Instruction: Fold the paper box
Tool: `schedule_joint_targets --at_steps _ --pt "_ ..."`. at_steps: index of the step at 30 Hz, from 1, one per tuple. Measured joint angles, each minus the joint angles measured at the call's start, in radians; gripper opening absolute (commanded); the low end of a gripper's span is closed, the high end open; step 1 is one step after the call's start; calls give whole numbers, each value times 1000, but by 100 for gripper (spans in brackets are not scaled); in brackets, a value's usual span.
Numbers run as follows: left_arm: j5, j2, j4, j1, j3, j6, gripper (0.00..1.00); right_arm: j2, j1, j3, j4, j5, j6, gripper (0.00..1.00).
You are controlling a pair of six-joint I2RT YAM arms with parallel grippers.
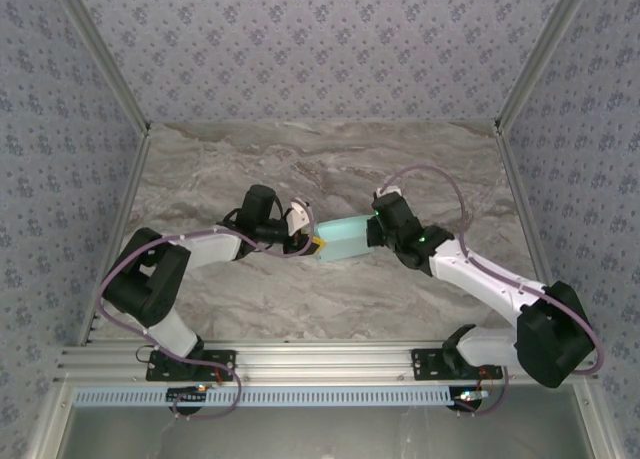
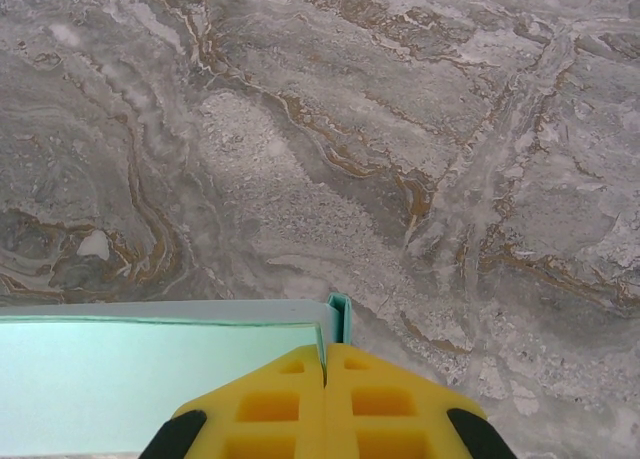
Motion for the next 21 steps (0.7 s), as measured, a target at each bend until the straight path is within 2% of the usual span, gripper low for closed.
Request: schedule_joint_targets --at_steps 14,21 --pt "-3 0 -2 -6 0 0 41 -75 47 -120 119 79 -33 2" --pt "-47 0 -2 -5 0 -16 45 -102 54 -181 191 92 -37 1"
